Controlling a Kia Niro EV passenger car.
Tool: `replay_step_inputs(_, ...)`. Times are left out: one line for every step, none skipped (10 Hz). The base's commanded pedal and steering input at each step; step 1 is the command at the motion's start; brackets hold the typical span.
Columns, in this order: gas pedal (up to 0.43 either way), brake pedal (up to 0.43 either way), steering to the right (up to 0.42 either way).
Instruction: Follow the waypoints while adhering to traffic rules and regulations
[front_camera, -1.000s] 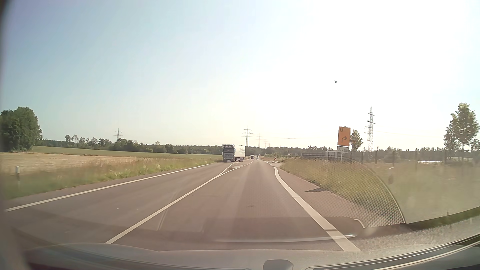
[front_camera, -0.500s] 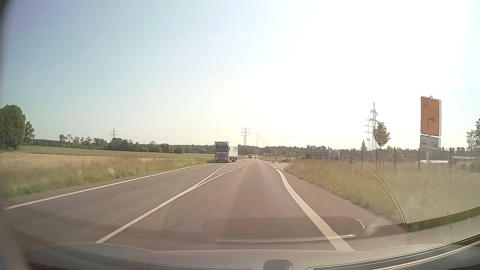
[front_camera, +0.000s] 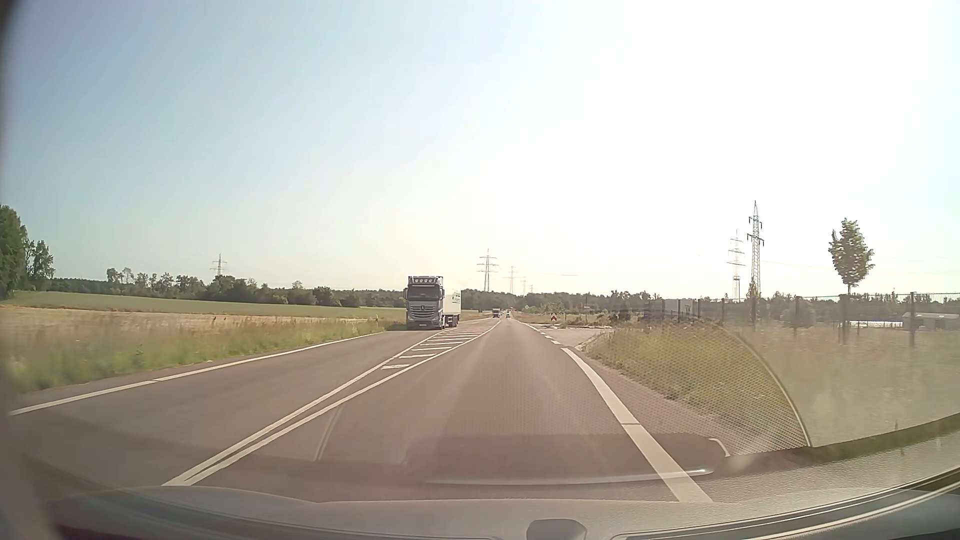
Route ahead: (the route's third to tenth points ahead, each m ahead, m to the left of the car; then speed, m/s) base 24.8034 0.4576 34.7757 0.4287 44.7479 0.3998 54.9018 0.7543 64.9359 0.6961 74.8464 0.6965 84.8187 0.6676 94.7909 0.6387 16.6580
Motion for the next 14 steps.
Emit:
replay_step_inputs(0.067,0.018,0.004)
replay_step_inputs(0.067,0.018,0.004)
replay_step_inputs(0.067,0.018,0.004)
replay_step_inputs(0.067,0.018,0.004)
replay_step_inputs(0.067,0.018,0.004)
replay_step_inputs(0.067,0.018,0.004)
replay_step_inputs(0.067,0.018,0.004)
replay_step_inputs(0.067,0.018,0.004)
replay_step_inputs(0.067,0.018,0.004)
replay_step_inputs(0.067,0.012,0.003)
replay_step_inputs(0.079,0.018,0.003)
replay_step_inputs(0.079,0.018,0.003)
replay_step_inputs(0.079,0.018,0.002)
replay_step_inputs(0.079,0.018,0.002)
